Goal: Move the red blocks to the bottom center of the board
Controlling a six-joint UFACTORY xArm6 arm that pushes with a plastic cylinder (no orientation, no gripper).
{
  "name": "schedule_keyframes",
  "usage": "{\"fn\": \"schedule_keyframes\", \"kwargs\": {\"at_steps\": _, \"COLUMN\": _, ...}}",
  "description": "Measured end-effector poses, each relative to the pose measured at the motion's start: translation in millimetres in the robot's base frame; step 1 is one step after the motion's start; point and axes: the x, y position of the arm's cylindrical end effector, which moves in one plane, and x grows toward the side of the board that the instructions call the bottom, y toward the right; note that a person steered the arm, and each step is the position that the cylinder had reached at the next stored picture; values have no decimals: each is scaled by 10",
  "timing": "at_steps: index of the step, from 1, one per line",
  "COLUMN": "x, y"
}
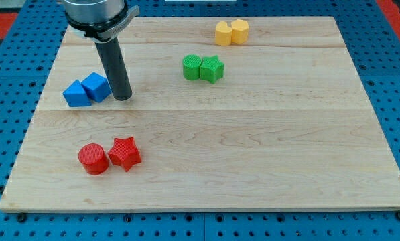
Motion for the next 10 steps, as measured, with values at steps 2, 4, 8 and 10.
{"fn": "schedule_keyframes", "kwargs": {"at_steps": 2, "x": 0, "y": 0}}
{"fn": "schedule_keyframes", "kwargs": {"at_steps": 4, "x": 34, "y": 0}}
{"fn": "schedule_keyframes", "kwargs": {"at_steps": 8, "x": 1048, "y": -948}}
{"fn": "schedule_keyframes", "kwargs": {"at_steps": 10, "x": 1380, "y": -850}}
